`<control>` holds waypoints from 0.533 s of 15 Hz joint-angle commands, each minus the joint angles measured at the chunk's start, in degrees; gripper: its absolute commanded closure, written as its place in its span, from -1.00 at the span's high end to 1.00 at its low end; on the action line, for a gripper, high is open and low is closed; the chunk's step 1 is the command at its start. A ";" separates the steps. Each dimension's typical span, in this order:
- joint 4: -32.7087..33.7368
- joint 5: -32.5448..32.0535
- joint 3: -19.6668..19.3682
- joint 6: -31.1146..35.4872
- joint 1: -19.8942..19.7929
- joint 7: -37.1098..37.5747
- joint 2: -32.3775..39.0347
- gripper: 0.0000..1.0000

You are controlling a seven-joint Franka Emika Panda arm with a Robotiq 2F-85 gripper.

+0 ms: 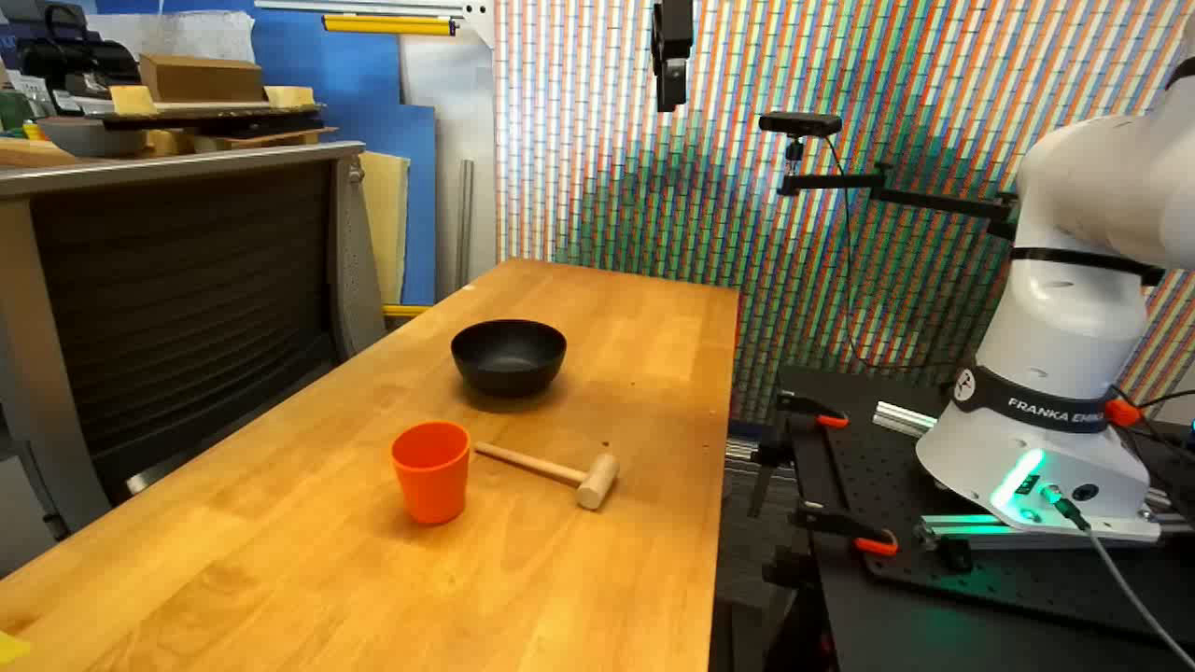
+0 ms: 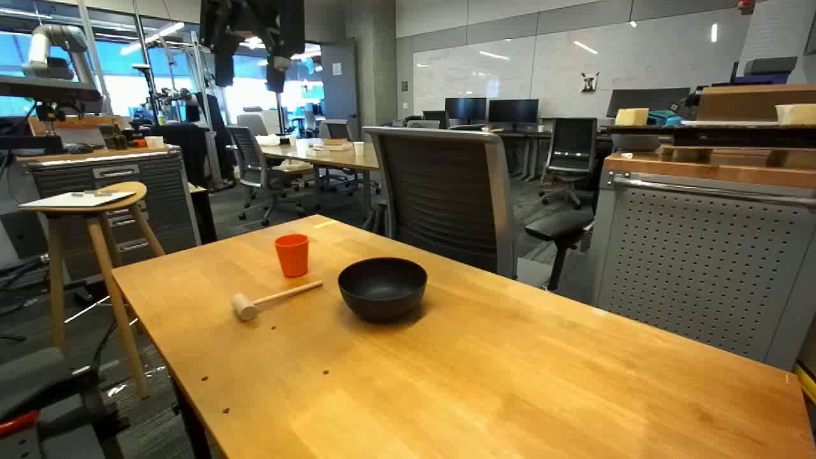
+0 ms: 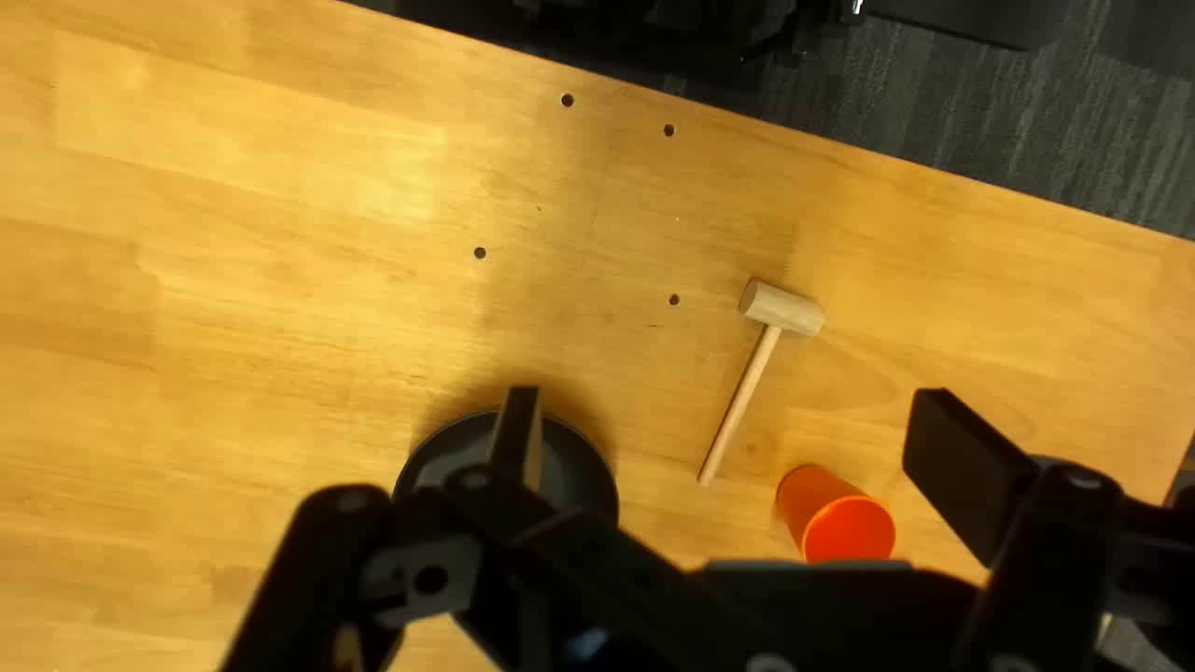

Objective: Take the orange cup and put it in the black bowl

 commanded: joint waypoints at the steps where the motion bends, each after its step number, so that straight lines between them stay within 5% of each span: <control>1: 0.29 0.09 0.32 -0.15 -0.36 -0.07 0.05 1.00; 5: 1.25 1.65 1.06 1.09 -0.64 6.12 2.50 1.00; 8: 5.37 7.86 3.38 10.18 0.61 16.50 11.18 1.00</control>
